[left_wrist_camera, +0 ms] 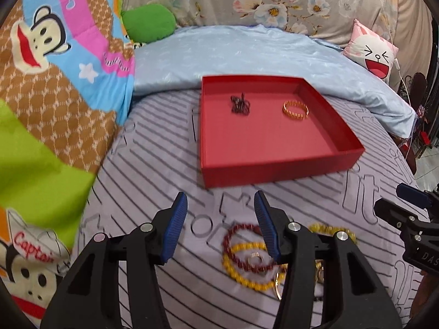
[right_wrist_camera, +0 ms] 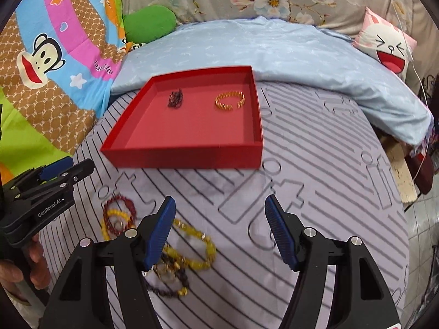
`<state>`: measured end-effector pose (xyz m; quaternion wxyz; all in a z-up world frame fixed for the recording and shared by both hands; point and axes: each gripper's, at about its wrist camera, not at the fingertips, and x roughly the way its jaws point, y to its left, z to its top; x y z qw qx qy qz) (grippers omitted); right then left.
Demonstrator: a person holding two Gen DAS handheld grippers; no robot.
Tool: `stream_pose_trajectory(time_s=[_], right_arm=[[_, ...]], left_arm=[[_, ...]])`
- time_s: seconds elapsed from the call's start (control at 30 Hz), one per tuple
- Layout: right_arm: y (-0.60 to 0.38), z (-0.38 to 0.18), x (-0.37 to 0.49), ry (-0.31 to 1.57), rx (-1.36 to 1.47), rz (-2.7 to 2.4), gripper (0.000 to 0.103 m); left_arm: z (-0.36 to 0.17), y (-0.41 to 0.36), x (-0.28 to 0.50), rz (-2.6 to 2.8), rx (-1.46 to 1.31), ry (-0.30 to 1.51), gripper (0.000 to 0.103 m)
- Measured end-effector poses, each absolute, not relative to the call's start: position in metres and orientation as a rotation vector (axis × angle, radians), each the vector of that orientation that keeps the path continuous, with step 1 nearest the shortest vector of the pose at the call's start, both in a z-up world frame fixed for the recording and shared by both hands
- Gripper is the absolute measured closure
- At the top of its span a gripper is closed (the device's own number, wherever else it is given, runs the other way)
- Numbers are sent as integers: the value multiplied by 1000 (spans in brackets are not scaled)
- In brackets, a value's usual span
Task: Organize jewelry
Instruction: 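Withdraw both grippers from the tray back to the bracelets, then grasp the black-and-gold bead bracelet with the right gripper while the left gripper grasps the thin gold bangle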
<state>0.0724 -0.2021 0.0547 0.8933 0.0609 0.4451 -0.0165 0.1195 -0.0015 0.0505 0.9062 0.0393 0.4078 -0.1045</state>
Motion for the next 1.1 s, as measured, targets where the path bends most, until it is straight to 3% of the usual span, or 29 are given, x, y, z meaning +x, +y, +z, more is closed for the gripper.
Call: stream_pose_trajectory(time_s=[0.47,0.83,1.1], right_arm=[[-175,11,27,1003,68,-11,41],[-164,-4,28,1027,60,1,69],[-168,-6,25,1018,44,-11,81]], left_arm=[[15,6,71,-188,43,904,55],[6,4,59,-200,38,913,55],[4,0,58,-213,37,920,55]])
